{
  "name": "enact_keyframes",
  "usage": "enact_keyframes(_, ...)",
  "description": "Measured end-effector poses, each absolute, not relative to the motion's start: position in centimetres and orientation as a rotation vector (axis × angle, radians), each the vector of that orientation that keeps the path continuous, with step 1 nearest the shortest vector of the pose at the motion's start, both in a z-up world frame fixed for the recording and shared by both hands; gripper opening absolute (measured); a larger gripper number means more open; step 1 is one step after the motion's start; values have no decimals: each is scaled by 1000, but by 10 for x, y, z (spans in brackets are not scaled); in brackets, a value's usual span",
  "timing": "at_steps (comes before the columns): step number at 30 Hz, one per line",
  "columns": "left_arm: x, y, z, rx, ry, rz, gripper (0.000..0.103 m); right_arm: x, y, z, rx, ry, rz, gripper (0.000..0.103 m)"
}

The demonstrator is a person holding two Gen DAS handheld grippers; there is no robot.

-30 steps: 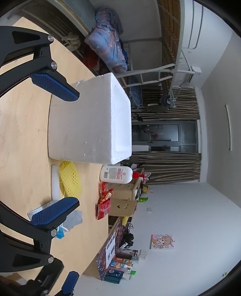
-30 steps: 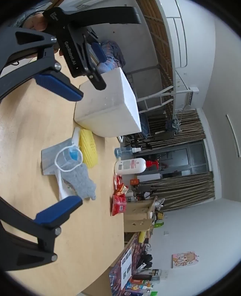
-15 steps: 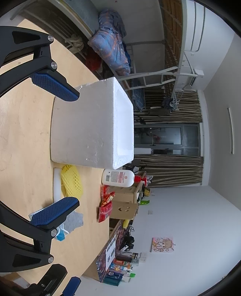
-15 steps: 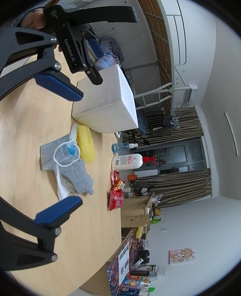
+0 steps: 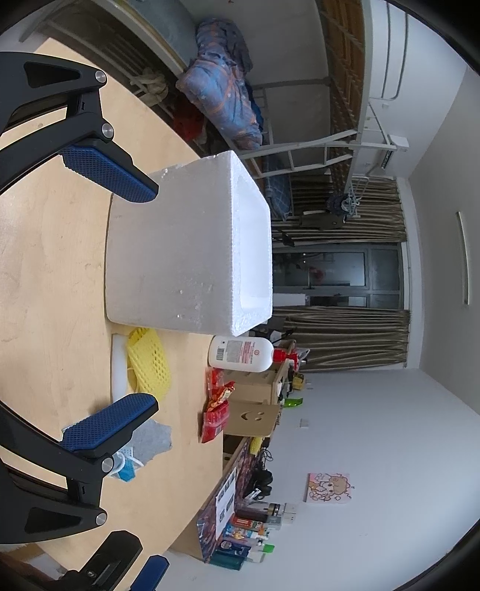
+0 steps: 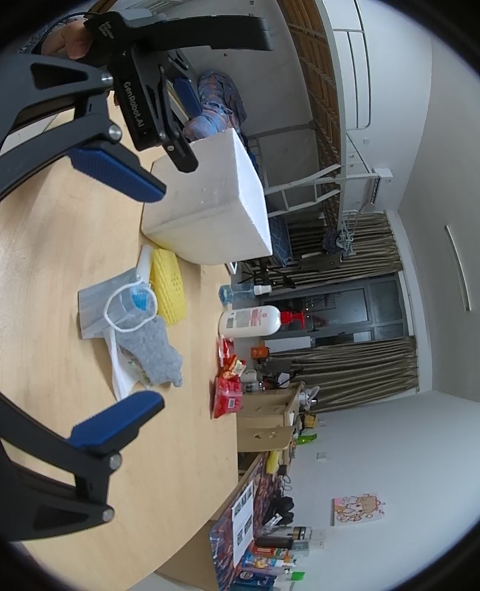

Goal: Organize soft objects
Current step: 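Move both tools toward the grey sock and blue face mask, then grasp the blue face mask with the left tool while the right tool approaches the grey sock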

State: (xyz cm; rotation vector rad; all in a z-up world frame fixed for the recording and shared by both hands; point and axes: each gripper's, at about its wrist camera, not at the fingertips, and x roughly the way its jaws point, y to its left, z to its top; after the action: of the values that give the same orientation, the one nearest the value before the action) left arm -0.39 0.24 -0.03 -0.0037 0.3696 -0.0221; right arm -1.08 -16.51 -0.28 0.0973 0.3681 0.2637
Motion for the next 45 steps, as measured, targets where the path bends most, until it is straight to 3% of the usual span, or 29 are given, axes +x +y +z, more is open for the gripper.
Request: enact_keyframes(45,6,-14,-6,18,399,-123,103,9,-173,-9,97,424,246,103)
